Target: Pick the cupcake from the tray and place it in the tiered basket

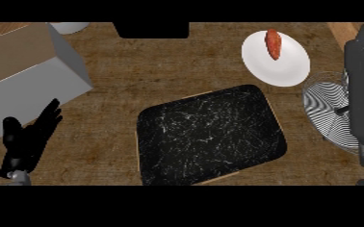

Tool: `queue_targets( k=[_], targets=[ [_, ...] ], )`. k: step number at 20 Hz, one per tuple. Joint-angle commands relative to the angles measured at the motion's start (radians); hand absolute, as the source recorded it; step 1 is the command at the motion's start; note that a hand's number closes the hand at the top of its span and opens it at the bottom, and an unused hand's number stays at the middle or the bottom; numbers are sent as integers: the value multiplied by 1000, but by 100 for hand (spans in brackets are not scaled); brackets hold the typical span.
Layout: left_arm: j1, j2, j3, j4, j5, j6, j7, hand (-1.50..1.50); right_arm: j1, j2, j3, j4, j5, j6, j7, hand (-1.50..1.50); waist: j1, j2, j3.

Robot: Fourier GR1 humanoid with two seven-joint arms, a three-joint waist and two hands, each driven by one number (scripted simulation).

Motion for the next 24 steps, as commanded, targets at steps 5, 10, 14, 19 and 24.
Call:
queue_targets(
  k=[5, 10, 14, 19, 24],
  targets=[
    [0, 10, 8, -1, 11, -19, -4, 0, 9, -219, 164, 163, 238, 308, -52, 150, 1, -1, -2],
    [-28, -10, -3, -31, -11, 23, 44, 0, -39, -318, 181, 238, 231, 378, -203, 150, 3, 0, 0],
    [16, 4, 14, -8, -3, -15, 2, 0, -9, -361, 168, 190, 200, 437, -275, 150, -4, -3, -1],
    [68, -19, -4, -88, -7, -14, 8, 0, -93, -421, 186, 285, 223, 537, -344, 150, 6, -2, -1],
    [9, 14, 35, -26, 13, -33, 22, 0, -61, -373, 134, 315, 191, 589, -261, 150, -1, -1, -1]
  ],
)
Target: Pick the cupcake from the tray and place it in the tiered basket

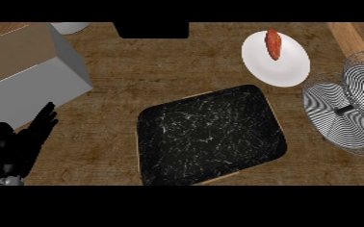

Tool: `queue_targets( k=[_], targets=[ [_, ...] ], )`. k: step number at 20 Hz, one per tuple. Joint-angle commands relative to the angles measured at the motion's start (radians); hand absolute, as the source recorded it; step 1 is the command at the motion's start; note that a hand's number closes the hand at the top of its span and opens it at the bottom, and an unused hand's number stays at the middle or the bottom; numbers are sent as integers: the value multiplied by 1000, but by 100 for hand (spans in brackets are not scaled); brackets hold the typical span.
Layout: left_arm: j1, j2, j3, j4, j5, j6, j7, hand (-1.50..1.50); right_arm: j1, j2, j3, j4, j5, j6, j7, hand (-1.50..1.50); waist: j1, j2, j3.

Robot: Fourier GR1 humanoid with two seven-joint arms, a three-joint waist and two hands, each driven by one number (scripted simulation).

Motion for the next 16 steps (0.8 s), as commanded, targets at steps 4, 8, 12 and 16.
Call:
queue_targets(
  k=[4, 8, 12, 16],
  targets=[
    [-12, -6, 4, 36, -25, 21, -27, 0, -22, 2, -111, 134, -70, 203, 123, -150, -4, 1, 0],
    [-36, -5, 3, 39, -22, 16, -17, 0, 47, 29, -161, 151, -74, 141, 240, -150, -7, 1, 0],
    [25, -34, -12, -48, -20, 23, 13, 0, 130, 70, -198, 11, -138, 59, 239, -150, -10, -4, 1],
    [2, 7, 21, 21, 3, -25, -22, 0, 94, 20, -212, -67, -157, 28, 204, -150, -9, -3, 1]
  ],
)
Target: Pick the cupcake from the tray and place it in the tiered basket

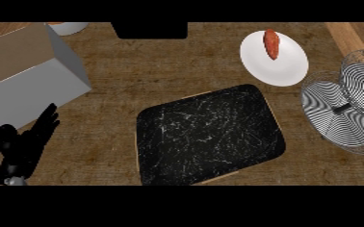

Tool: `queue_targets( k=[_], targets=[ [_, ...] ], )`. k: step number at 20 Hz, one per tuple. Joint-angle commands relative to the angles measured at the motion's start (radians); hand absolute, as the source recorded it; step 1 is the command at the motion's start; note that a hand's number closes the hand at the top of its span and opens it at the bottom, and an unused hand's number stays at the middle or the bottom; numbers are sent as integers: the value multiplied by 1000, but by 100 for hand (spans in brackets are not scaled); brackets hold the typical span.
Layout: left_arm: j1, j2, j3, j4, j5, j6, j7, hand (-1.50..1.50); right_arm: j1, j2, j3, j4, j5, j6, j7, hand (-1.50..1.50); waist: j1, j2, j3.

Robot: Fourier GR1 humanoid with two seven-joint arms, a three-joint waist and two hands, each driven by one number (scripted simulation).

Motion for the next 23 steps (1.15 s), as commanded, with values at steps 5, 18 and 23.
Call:
queue_targets(
  k=[5, 18, 23],
  targets=[
    [-10, 0, 10, -2, -1, 10, 10, 0, -16, -20, -87, -228, -49, -134, 88, -150, -14, -8, -1],
    [40, 17, 49, -10, 19, 2, 13, 0, 137, 6, -526, -716, -412, -67, 176, -150, -63, -20, 1],
    [44, 6, 50, -3, 9, 18, -3, 0, 279, 119, -669, -1031, -601, 98, 198, -150, -85, -24, 1]
  ],
)
